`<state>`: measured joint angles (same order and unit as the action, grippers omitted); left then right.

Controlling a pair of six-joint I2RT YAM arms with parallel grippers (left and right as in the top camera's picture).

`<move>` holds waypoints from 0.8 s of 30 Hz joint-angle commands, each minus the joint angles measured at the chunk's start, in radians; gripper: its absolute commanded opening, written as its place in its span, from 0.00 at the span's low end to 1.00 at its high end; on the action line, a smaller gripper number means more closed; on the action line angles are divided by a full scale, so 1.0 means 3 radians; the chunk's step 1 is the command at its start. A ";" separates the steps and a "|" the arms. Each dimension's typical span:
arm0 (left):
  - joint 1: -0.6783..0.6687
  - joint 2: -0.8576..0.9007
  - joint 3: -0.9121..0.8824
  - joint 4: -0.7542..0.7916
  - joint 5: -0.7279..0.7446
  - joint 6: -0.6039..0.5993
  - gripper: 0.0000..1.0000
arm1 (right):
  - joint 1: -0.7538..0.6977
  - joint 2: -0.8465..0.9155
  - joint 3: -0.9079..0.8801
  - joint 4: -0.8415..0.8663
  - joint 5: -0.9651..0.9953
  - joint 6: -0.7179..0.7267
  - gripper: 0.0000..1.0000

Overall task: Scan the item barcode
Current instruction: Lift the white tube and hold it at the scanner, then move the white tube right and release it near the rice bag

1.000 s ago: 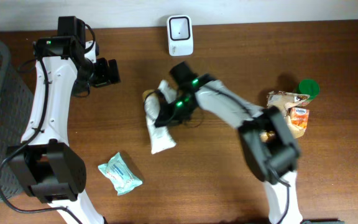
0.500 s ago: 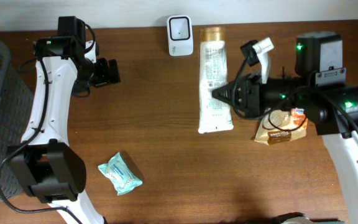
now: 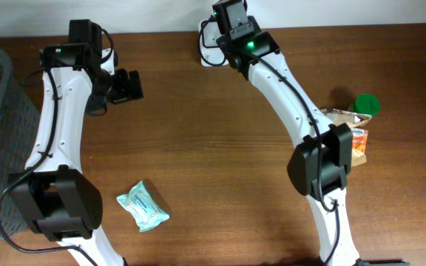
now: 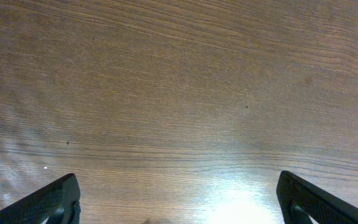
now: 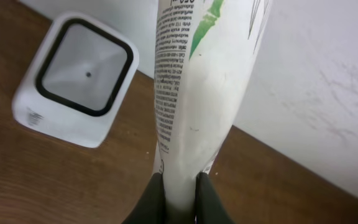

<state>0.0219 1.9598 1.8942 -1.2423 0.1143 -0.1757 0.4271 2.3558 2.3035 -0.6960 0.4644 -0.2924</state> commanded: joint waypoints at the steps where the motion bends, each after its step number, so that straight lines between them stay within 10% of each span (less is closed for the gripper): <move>1: 0.0009 0.0014 -0.0001 -0.0004 -0.0023 0.0009 0.99 | 0.0037 0.0149 0.0076 0.0271 0.0243 -0.0535 0.04; 8: 0.0009 0.0014 -0.0001 -0.0003 -0.0023 0.0009 0.99 | 0.0209 0.0753 0.0076 0.1216 0.0913 -0.1036 0.04; 19: 0.0009 0.0015 -0.0001 -0.0004 -0.0023 0.0009 0.99 | 0.0354 0.0755 0.0078 0.1153 0.1223 -0.1106 0.04; 24: 0.0009 0.0014 -0.0001 -0.0004 -0.0023 0.0009 0.99 | 0.0291 -0.0175 0.0078 0.0210 0.0478 -0.0070 0.04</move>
<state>0.0219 1.9598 1.8942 -1.2427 0.1143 -0.1757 0.5262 2.5725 2.3013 -0.5556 0.7109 -0.5480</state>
